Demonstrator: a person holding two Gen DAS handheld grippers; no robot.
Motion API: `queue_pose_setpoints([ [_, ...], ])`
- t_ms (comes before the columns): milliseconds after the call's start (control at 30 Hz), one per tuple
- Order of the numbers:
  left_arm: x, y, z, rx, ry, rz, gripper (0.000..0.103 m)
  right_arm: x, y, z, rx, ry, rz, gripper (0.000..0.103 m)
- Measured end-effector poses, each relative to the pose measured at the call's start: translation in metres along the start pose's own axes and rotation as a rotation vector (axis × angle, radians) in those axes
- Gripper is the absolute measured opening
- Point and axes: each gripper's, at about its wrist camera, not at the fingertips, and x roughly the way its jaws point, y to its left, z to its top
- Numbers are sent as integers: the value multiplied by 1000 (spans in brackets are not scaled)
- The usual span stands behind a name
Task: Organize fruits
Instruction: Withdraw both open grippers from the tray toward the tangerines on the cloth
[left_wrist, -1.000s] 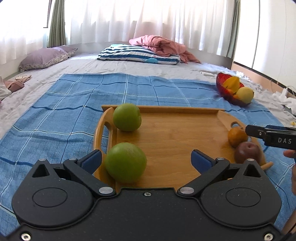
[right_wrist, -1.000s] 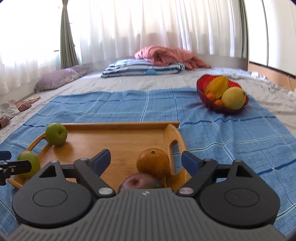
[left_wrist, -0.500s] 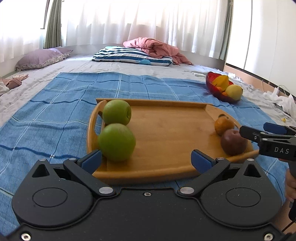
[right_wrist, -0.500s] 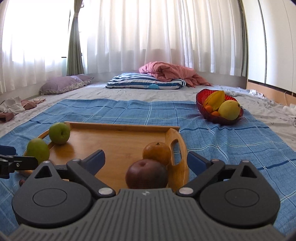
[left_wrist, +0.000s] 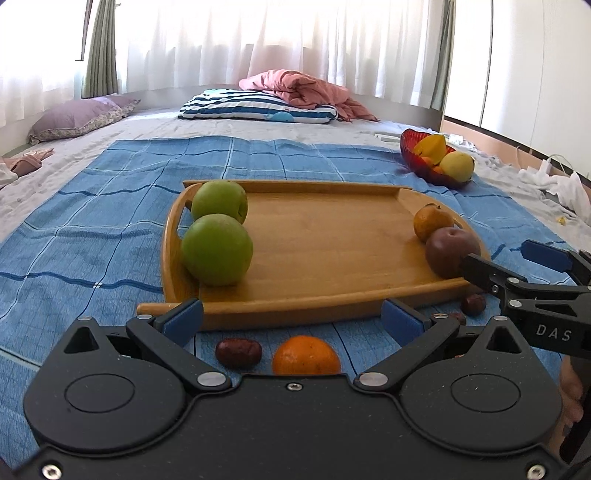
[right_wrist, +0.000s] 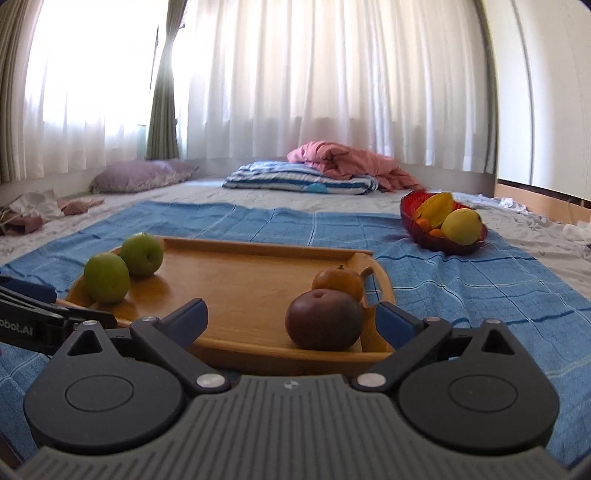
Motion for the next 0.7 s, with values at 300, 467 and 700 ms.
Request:
queue_pose_setpoints([
  [300,-11,-2,-14,1,-31,18,103,-21,10,-20,20,-62,-41,102],
  [467,-12,-1,-22,-3,-18,12,103,-29,13,-30,50,-67,-38,102],
  [700,-15,2,-29,-21,-26,28,102,-36,23,-42,49,-61,-36,102],
])
